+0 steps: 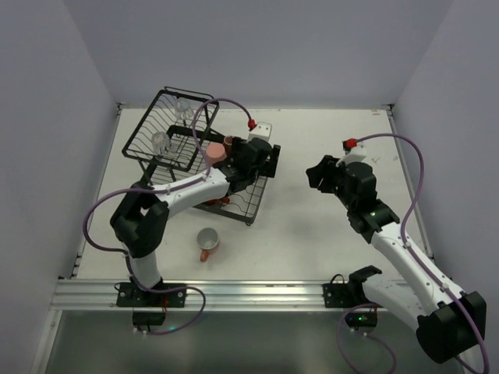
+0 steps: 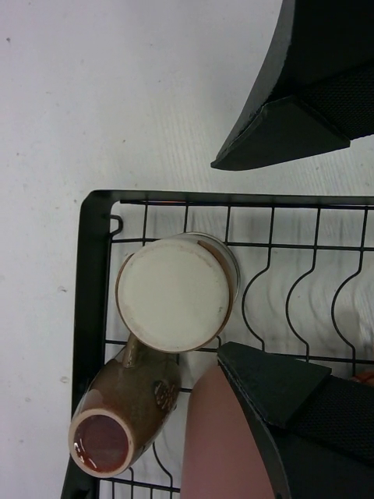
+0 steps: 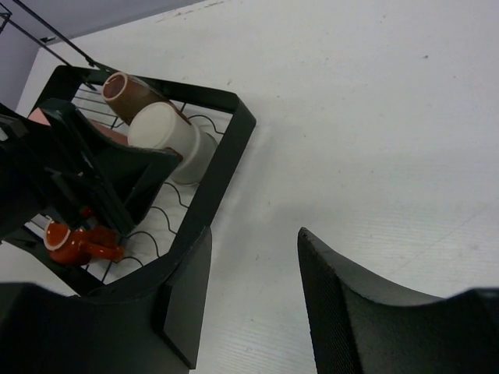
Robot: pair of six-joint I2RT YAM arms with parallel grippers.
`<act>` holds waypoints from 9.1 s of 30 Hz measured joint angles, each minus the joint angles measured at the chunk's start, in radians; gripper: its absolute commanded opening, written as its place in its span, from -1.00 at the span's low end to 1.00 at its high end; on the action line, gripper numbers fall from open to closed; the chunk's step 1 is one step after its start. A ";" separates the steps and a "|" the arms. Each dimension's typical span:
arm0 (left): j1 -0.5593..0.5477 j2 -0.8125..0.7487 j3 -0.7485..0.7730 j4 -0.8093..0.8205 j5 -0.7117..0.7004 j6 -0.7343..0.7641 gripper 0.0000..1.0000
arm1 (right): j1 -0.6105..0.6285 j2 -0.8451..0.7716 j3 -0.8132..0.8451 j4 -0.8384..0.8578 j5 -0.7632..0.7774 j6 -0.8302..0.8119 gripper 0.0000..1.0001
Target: Unload the cups from the dish rack
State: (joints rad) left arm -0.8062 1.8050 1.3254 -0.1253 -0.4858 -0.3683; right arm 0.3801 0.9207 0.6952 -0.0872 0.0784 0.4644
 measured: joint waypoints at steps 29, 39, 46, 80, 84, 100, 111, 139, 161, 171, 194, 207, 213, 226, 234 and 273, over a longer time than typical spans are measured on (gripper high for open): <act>0.093 0.156 0.087 0.011 0.008 0.046 0.65 | -0.001 -0.045 -0.017 0.032 -0.098 0.014 0.04; 0.099 0.157 0.086 0.061 0.056 0.050 0.25 | -0.001 -0.047 -0.017 0.043 -0.104 0.014 0.04; 0.099 0.109 0.056 0.077 0.089 0.050 0.23 | -0.001 -0.064 -0.028 0.084 -0.163 0.051 0.12; 0.047 -0.578 -0.313 0.425 0.645 -0.401 0.22 | -0.001 -0.071 -0.158 0.765 -0.621 0.622 -0.23; 0.047 -0.576 -0.320 0.459 0.676 -0.426 0.79 | -0.001 -0.075 -0.158 0.780 -0.621 0.640 -0.85; 0.047 -0.761 -0.208 0.110 0.479 -0.139 1.00 | 0.000 0.084 0.412 -0.024 -0.362 0.132 -1.00; 0.047 -1.145 -0.328 -0.170 0.215 0.124 1.00 | -0.040 0.758 0.966 -0.560 -0.011 -0.190 -1.00; 0.047 -1.255 -0.528 -0.198 0.164 0.153 1.00 | -0.055 1.469 1.596 -0.941 0.130 -0.420 -0.77; 0.058 -1.246 -0.538 -0.193 0.143 0.153 1.00 | -0.058 1.176 1.365 -0.664 0.071 -0.418 0.78; 0.060 -1.233 -0.538 -0.191 0.140 0.146 1.00 | 0.037 0.387 0.584 -0.019 -0.259 -0.258 0.22; 0.060 -1.244 -0.571 -0.188 0.121 0.143 1.00 | 0.394 0.632 0.295 0.166 -0.358 -0.263 0.04; 0.060 -1.232 -0.572 -0.183 0.139 0.143 1.00 | 0.452 0.863 0.441 0.159 -0.302 -0.305 0.05; 0.060 -1.222 -0.574 -0.183 0.146 0.143 1.00 | 0.460 0.929 0.483 0.155 -0.286 -0.321 0.02; 0.060 -1.220 -0.585 -0.183 0.150 0.144 1.00 | 0.459 1.023 0.525 0.180 -0.287 -0.353 -0.50; 0.060 -1.212 -0.585 -0.180 0.154 0.144 1.00 | 0.461 0.969 0.423 0.279 -0.276 -0.361 -0.89; -0.015 -0.786 -0.570 0.450 0.666 -0.431 0.69 | 0.245 -0.272 -0.240 0.426 -0.404 0.330 -1.00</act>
State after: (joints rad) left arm -0.8215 1.0191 0.7551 0.3244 0.1806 -0.7990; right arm 0.6247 0.6483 0.4549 0.3386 -0.3260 0.7940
